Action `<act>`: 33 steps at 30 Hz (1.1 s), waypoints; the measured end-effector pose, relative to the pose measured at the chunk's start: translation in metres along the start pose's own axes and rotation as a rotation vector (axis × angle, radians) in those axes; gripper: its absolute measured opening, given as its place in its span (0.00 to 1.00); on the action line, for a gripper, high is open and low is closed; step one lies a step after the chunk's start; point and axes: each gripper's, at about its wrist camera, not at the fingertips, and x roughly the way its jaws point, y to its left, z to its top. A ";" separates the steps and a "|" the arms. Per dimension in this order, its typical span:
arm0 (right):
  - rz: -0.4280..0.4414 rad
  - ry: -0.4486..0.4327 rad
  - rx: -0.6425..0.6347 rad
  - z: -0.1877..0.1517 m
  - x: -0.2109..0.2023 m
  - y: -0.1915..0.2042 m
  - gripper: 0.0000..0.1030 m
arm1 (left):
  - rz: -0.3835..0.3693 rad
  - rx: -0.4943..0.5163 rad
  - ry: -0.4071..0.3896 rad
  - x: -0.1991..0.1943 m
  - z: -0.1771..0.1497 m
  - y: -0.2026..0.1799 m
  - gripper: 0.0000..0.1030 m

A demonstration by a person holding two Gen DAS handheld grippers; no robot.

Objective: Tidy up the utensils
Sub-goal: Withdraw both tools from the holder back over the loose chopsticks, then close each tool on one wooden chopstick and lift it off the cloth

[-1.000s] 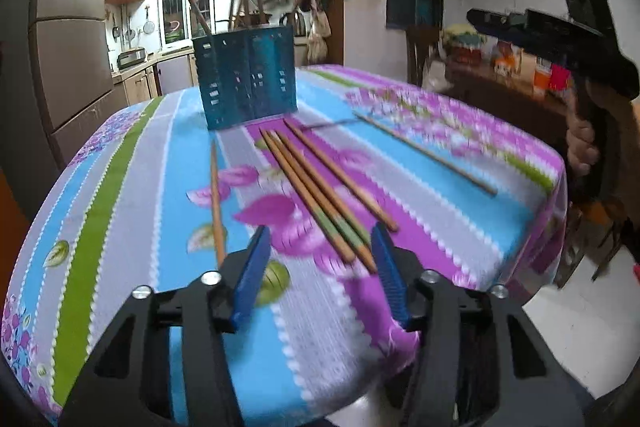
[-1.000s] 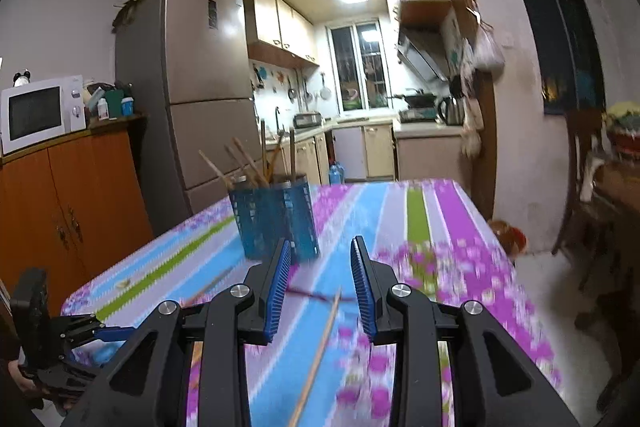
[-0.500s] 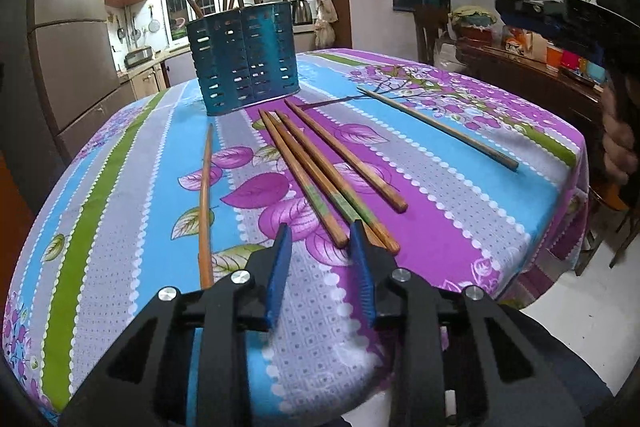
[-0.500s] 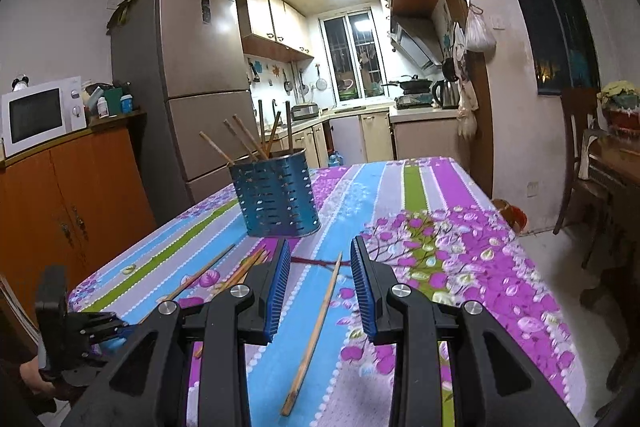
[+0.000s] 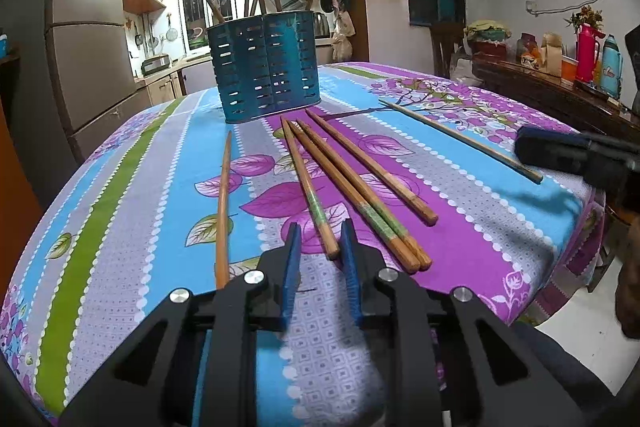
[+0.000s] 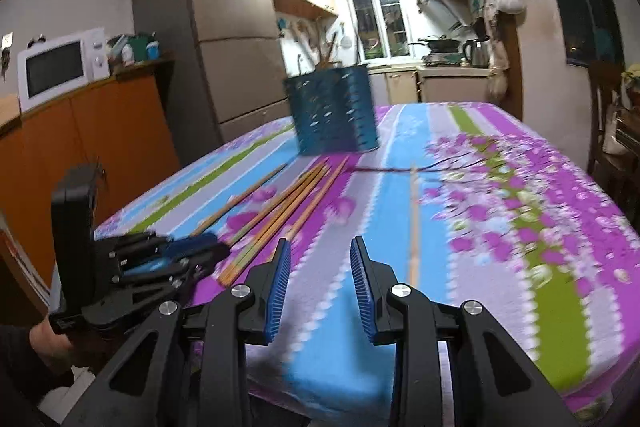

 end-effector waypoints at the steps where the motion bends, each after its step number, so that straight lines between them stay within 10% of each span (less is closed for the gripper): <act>1: 0.009 0.009 0.000 -0.002 0.006 0.005 0.32 | -0.003 -0.001 0.000 0.000 0.000 0.001 0.19; 33: -0.258 -0.040 -0.070 -0.033 -0.021 -0.024 0.31 | -0.016 -0.030 -0.019 0.001 -0.003 0.004 0.18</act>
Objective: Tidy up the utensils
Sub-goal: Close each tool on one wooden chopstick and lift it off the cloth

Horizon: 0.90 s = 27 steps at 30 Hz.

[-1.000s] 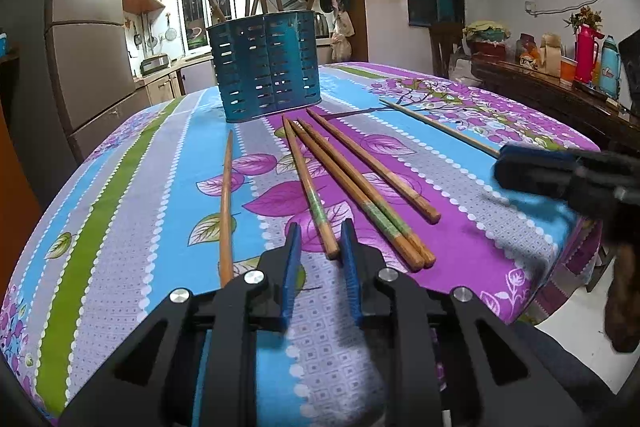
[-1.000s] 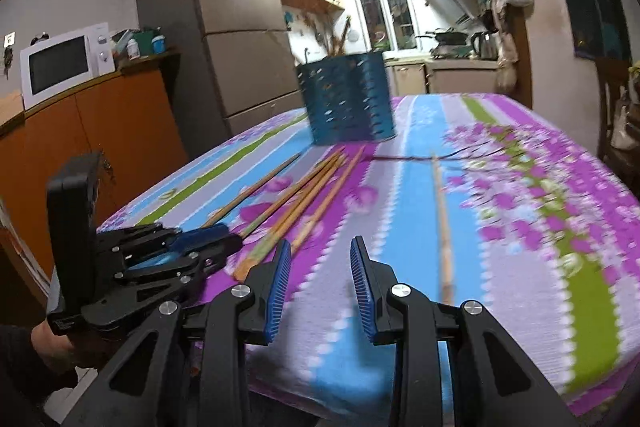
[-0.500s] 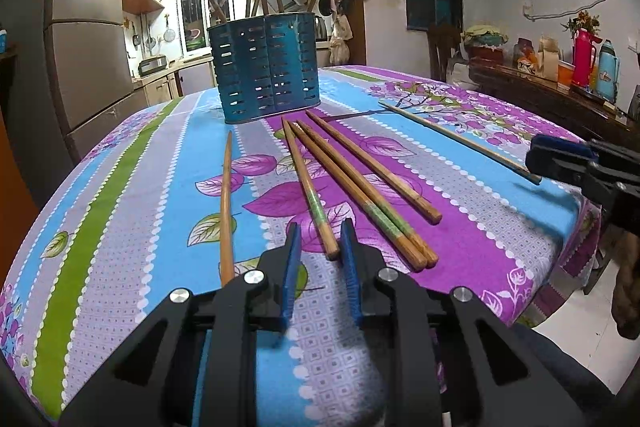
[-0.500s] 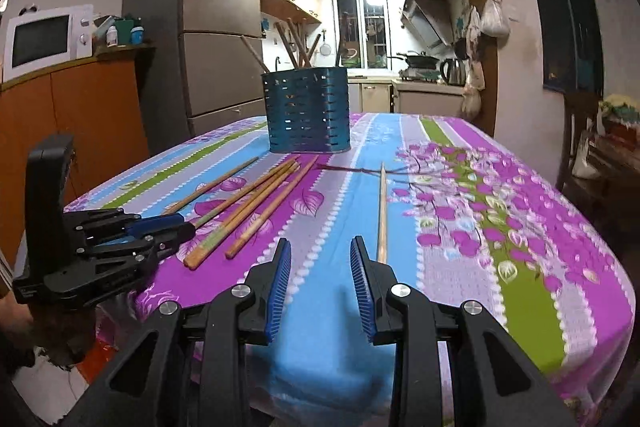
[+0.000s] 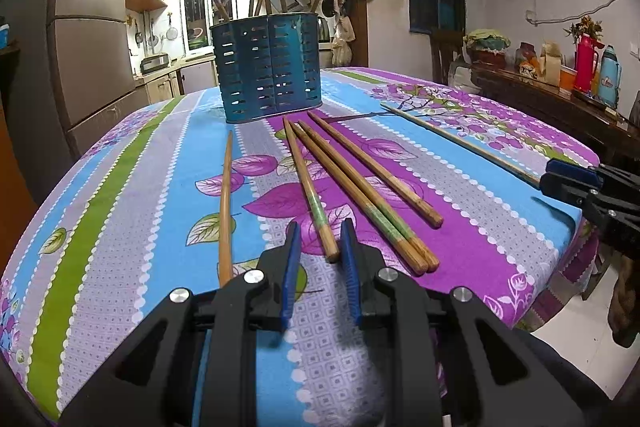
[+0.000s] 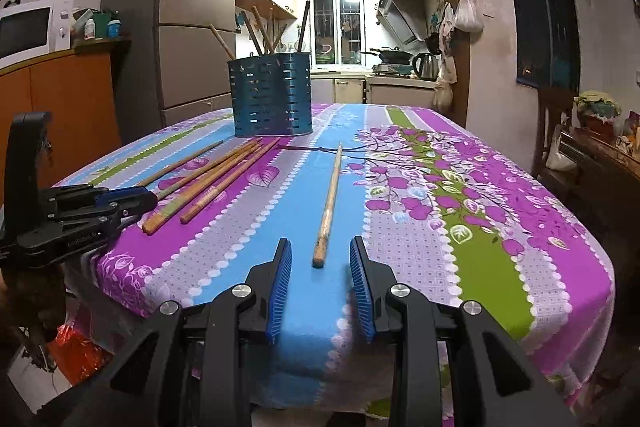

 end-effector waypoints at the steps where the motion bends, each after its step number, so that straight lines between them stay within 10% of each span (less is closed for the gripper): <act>1: 0.002 0.001 -0.001 0.000 0.003 0.000 0.31 | 0.001 -0.001 -0.002 0.000 0.000 0.000 0.18; 15: -0.015 -0.044 0.027 -0.006 0.014 -0.002 0.08 | 0.045 -0.025 -0.062 0.000 -0.003 -0.004 0.06; 27: -0.014 -0.141 -0.013 0.030 -0.022 -0.002 0.07 | 0.055 -0.027 -0.132 -0.026 0.018 -0.001 0.05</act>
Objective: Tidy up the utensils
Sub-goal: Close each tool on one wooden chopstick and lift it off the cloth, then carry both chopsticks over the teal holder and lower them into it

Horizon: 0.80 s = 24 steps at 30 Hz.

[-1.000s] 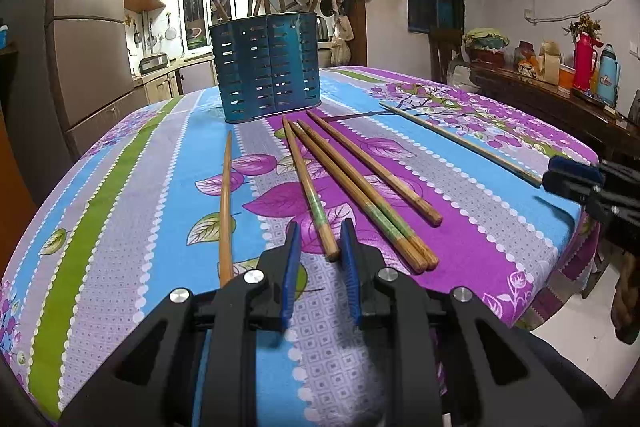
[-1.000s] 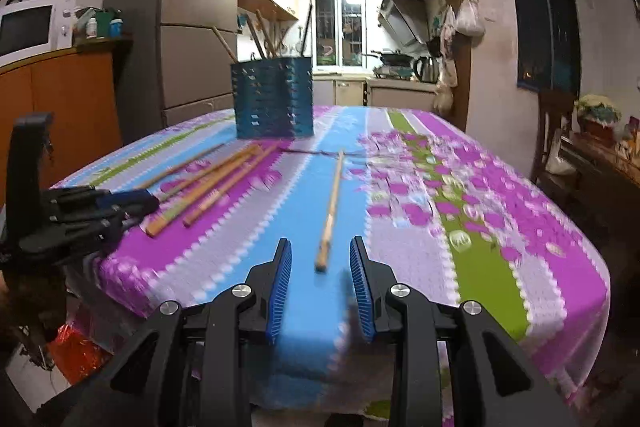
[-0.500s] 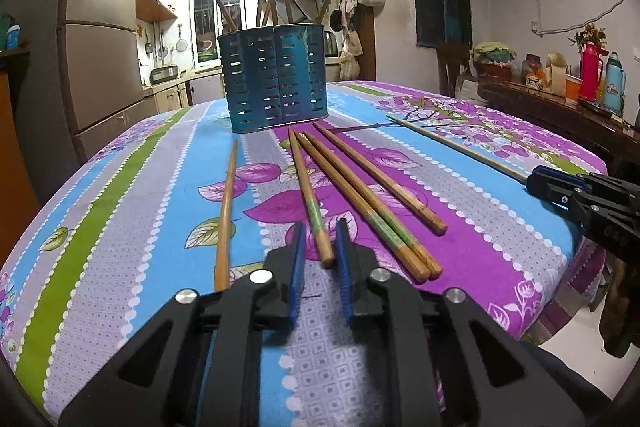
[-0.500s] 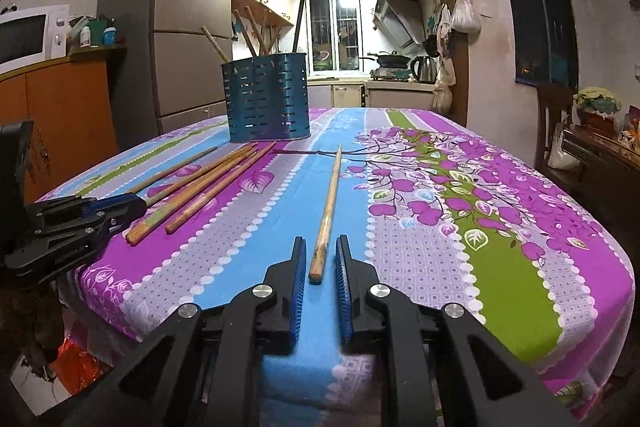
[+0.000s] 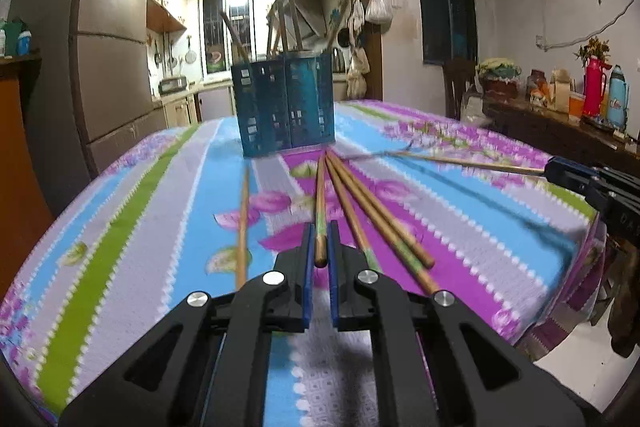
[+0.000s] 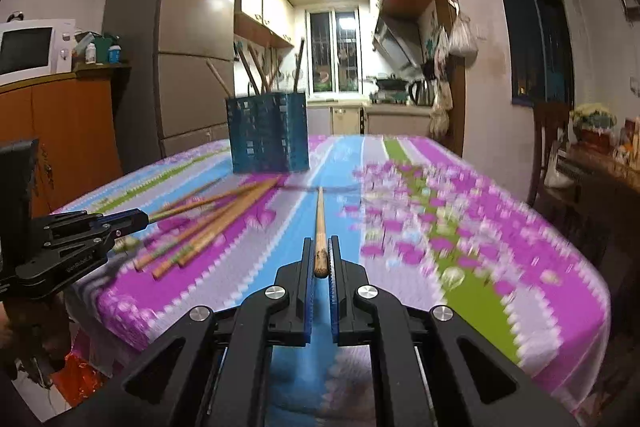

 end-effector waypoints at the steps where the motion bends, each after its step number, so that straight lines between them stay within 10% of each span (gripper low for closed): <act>1: 0.001 -0.015 -0.009 0.006 -0.004 0.000 0.07 | -0.002 0.000 -0.015 -0.004 0.005 0.001 0.05; 13: 0.079 -0.161 -0.080 0.113 -0.019 -0.020 0.07 | -0.042 0.037 -0.177 -0.025 0.097 0.013 0.05; 24: 0.128 -0.061 -0.096 0.166 0.030 -0.032 0.07 | -0.113 0.044 -0.134 0.006 0.155 0.015 0.04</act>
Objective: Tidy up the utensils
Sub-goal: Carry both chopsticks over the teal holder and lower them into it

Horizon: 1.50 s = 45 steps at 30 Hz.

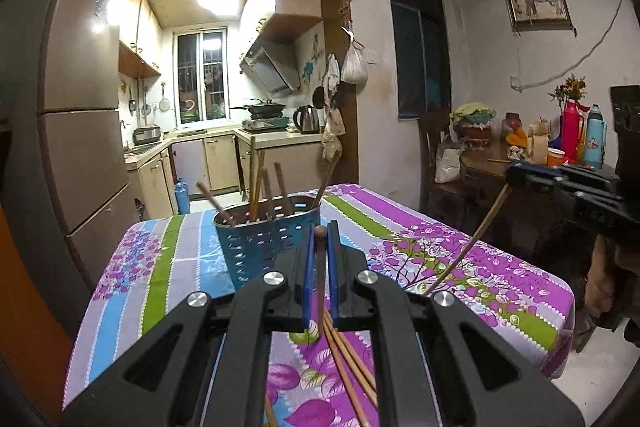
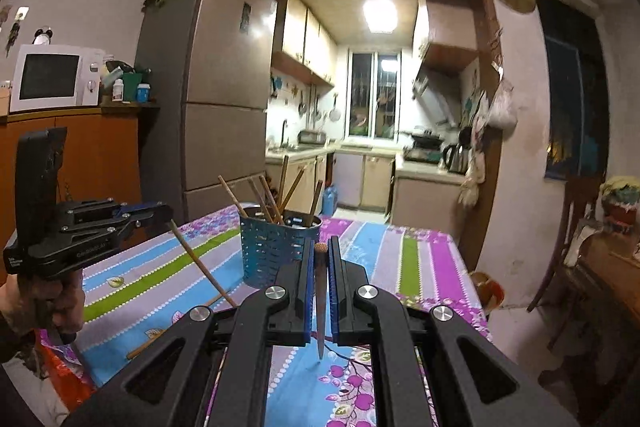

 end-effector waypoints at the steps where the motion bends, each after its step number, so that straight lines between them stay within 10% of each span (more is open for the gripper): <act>1: 0.006 0.015 0.003 0.003 0.005 -0.002 0.07 | 0.000 0.006 0.001 0.001 0.004 -0.001 0.05; 13: 0.040 0.068 -0.002 0.055 0.024 -0.007 0.07 | 0.001 0.008 -0.024 0.000 0.059 0.015 0.04; 30: 0.026 -0.008 -0.007 0.217 0.045 -0.046 0.07 | 0.050 -0.011 -0.163 -0.001 0.197 0.047 0.04; 45: 0.124 0.081 0.010 0.236 0.152 -0.023 0.07 | 0.082 -0.062 -0.082 0.079 0.194 0.091 0.04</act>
